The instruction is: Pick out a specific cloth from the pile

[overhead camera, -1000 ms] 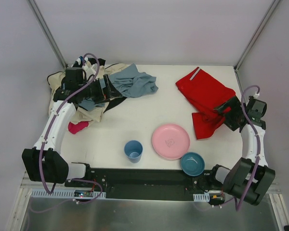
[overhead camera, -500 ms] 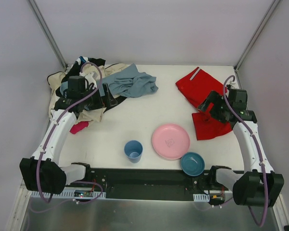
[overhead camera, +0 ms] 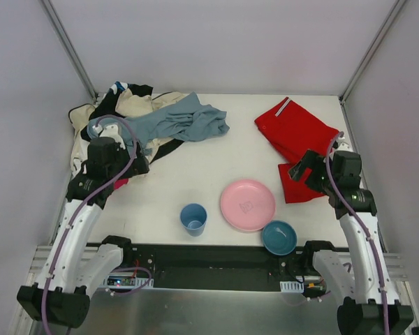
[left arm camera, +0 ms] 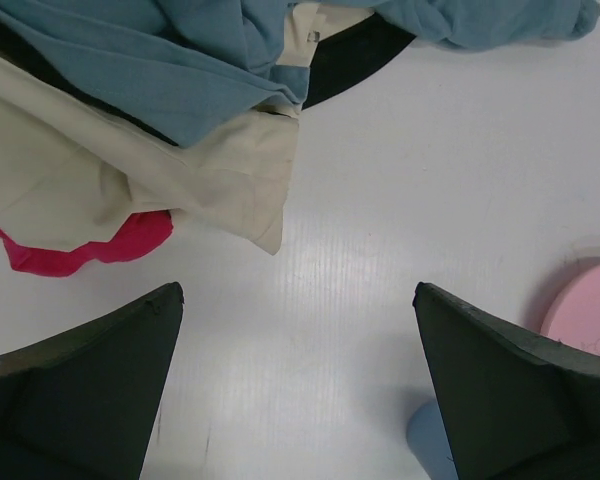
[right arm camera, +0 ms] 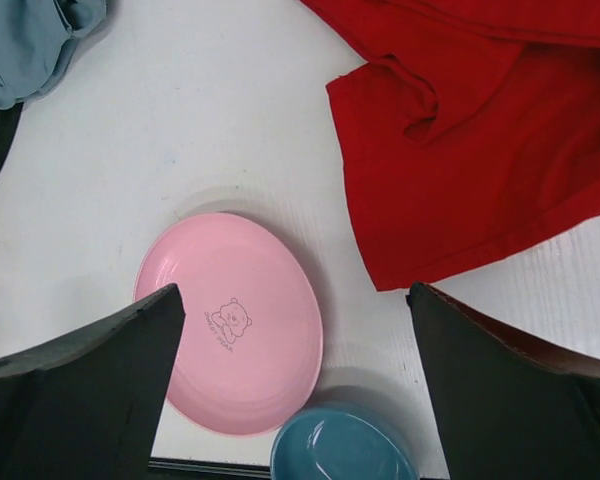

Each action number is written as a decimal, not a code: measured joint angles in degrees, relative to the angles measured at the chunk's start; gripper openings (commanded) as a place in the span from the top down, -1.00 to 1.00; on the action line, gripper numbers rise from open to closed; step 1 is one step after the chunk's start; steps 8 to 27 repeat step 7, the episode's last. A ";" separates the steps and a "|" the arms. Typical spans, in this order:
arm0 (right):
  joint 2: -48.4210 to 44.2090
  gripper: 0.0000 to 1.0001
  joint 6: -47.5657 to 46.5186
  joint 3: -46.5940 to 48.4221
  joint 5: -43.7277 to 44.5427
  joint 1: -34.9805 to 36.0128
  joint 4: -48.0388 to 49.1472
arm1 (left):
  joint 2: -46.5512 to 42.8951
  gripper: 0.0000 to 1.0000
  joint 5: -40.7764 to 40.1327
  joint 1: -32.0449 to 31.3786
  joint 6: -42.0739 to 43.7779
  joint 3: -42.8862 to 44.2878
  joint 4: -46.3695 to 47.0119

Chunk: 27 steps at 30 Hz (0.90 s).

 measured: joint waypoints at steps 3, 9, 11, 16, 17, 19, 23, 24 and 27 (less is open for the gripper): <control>-5.42 -0.92 0.00 -2.49 0.68 0.04 -0.59 | -4.70 -0.98 -1.31 0.00 0.02 -1.09 -0.07; -12.46 -0.92 0.00 -5.01 1.73 0.07 -1.64 | -7.96 -0.98 -1.18 0.00 0.02 -2.08 0.09; -12.46 -0.92 0.00 -5.01 1.73 0.07 -1.64 | -7.96 -0.98 -1.18 0.00 0.02 -2.08 0.09; -12.46 -0.92 0.00 -5.01 1.73 0.07 -1.64 | -7.96 -0.98 -1.18 0.00 0.02 -2.08 0.09; -12.46 -0.92 0.00 -5.01 1.73 0.07 -1.64 | -7.96 -0.98 -1.18 0.00 0.02 -2.08 0.09; -12.46 -0.92 0.00 -5.01 1.73 0.07 -1.64 | -7.96 -0.98 -1.18 0.00 0.02 -2.08 0.09; -12.46 -0.92 0.00 -5.01 1.73 0.07 -1.64 | -7.96 -0.98 -1.18 0.00 0.02 -2.08 0.09; -12.46 -0.92 0.00 -5.01 1.73 0.07 -1.64 | -7.96 -0.98 -1.18 0.00 0.02 -2.08 0.09; -12.46 -0.92 0.00 -5.01 1.73 0.07 -1.64 | -7.96 -0.98 -1.18 0.00 0.02 -2.08 0.09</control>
